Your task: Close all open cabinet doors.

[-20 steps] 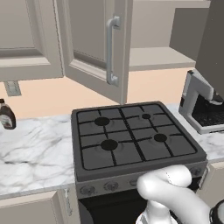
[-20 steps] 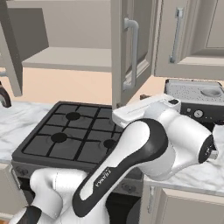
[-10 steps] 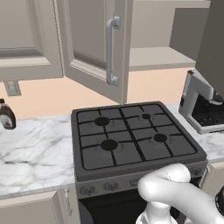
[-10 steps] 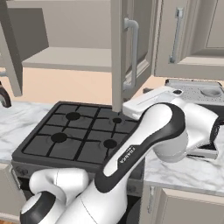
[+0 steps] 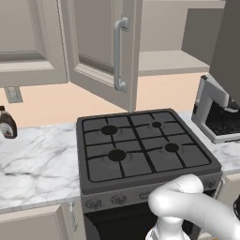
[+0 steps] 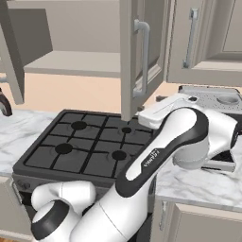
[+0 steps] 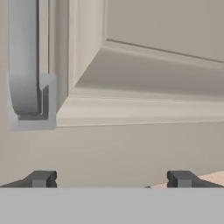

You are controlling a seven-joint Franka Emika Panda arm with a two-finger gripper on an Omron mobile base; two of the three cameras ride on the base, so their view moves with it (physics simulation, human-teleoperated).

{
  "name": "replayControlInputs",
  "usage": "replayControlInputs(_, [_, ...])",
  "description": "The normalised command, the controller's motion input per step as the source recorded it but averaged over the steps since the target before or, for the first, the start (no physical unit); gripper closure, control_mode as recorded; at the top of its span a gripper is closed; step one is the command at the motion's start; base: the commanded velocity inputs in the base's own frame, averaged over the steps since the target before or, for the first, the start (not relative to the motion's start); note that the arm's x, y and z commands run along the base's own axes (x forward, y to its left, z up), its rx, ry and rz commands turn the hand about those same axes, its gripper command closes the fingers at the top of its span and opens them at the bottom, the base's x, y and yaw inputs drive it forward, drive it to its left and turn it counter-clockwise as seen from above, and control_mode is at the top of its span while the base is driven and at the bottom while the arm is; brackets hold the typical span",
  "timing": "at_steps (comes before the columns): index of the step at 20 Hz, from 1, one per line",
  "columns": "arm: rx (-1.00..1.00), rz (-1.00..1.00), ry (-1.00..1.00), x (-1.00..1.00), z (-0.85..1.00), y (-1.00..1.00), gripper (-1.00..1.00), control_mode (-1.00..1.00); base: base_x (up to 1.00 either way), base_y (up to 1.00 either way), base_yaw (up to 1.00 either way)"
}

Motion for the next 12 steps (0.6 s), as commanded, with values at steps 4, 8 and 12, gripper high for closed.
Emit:
replayControlInputs(4, [0.00,0.00,0.00,0.14,-0.07,0.24,-1.00,-1.00,0.00,0.00,0.00])
replayControlInputs(8, [0.00,0.00,0.00,0.08,0.00,0.29,-1.00,-1.00,0.00,0.00,0.00])
replayControlInputs(12, [0.00,-0.06,0.00,0.13,-0.03,0.56,-1.00,-1.00,0.00,0.00,0.00])
